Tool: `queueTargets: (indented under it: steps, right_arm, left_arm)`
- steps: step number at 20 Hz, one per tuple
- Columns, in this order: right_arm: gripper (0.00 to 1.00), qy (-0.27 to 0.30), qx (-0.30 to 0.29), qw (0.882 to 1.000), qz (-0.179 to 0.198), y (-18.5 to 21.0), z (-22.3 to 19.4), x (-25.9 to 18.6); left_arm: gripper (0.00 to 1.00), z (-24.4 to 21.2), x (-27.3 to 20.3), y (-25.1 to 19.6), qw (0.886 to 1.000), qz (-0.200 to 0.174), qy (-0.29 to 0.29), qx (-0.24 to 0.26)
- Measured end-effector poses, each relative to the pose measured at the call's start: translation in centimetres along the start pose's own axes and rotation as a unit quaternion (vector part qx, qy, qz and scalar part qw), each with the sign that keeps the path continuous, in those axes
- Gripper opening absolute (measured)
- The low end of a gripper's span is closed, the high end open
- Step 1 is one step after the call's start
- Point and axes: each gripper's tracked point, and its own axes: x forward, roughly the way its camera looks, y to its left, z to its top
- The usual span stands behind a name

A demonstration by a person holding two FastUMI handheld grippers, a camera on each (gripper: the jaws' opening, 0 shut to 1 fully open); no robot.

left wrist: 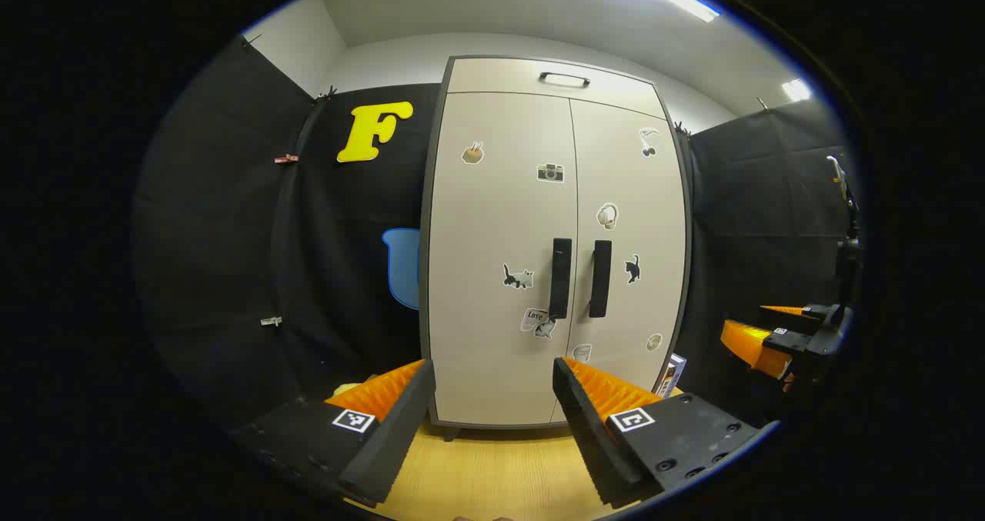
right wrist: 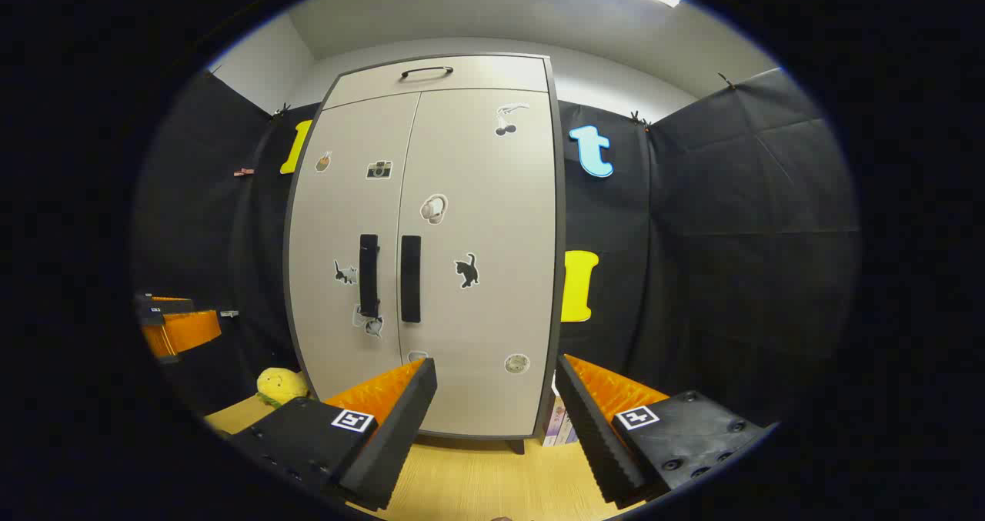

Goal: Open the right door of the double-door shoe cabinet with the right hand, and open the left door with the left hand.

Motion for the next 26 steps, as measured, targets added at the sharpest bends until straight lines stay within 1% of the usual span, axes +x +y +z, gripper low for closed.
queueTargets:
  steps: [3, 8, 12, 16, 20, 24, 26]
  right_arm:
    - [0.98, 0.002, -0.001, 1.0, 0.016, 1.1, 0.1, 0.7]
    - [0.98, 0.014, -0.003, 0.999, 0.035, 2.4, -0.3, 1.6]
    - [0.98, 0.032, -0.005, 0.998, 0.049, 3.2, -0.9, 2.5]
    - [0.98, 0.035, -0.013, 0.998, 0.055, 3.6, -0.6, 3.9]
    - [0.98, 0.03, -0.001, 0.998, 0.061, 4.1, 0.0, 4.4]
    - [0.98, 0.032, 0.011, 0.997, 0.066, 5.2, 0.4, 5.6]
    - [0.98, 0.041, 0.022, 0.996, 0.076, 6.2, 0.5, 6.0]
  left_arm:
    - [0.95, 0.2, 0.1, 0.2, 1.0, 0.002, 0.005, 0.004]
    - [0.95, 0.2, 0.1, 0.2, 1.0, 0.004, 0.015, -0.02]
    - [0.95, 0.1, 0.6, 0.5, 0.999, 0.015, 0.022, -0.029]
    - [0.95, 0.6, 1.0, 1.1, 0.999, 0.029, 0.019, -0.028]
    - [0.95, 0.9, 1.2, 1.7, 0.999, 0.037, 0.016, -0.025]
    - [0.95, 0.2, 1.6, 1.8, 0.999, 0.035, 0.021, -0.029]
    - [0.95, -0.2, 1.8, 1.7, 0.999, 0.032, 0.027, -0.026]
